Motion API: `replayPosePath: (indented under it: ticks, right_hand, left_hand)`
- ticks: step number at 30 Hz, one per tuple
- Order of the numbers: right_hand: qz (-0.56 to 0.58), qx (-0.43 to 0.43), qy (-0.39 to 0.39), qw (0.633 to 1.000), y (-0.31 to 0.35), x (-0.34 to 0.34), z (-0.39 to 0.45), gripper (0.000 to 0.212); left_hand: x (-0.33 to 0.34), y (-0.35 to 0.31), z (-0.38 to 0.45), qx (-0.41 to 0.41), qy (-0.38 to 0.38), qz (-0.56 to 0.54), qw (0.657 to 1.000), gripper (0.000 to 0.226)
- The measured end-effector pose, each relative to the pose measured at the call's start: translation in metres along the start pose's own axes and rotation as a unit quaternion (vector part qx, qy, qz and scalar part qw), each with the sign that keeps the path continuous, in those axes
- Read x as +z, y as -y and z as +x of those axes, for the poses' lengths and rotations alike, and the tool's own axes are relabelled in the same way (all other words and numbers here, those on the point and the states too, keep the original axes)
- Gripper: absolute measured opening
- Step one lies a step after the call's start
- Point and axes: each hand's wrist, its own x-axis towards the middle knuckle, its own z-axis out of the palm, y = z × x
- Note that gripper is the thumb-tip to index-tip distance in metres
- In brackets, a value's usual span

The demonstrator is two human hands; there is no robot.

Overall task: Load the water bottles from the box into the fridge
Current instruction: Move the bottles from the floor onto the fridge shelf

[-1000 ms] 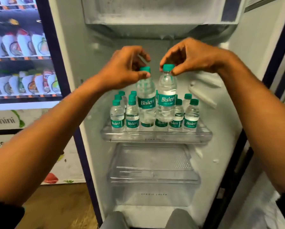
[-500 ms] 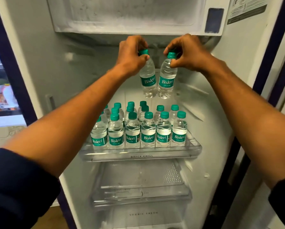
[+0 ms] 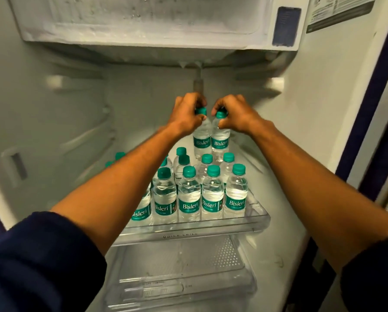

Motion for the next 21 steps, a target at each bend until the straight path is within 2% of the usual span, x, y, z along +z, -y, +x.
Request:
replayPosePath:
  ticks: [5,13,21]
  right_hand:
    - [0.001,0.003,0.041,0.999,-0.009,0.020,-0.003,0.030]
    - [-0.030,0.021,0.149,0.988,-0.012,0.043,-0.014,0.028]
    - [-0.039,0.034,0.186,0.981,-0.010,0.050,-0.012,0.025]
  left_hand:
    - [0.018,0.013,-0.003,-0.016,0.042,0.010,0.999,0.032]
    - [0.036,0.015,-0.021,-0.039,0.119,0.047,0.991,0.033]
    - [0.049,0.020,-0.025,-0.066,0.167,0.094,0.979,0.034]
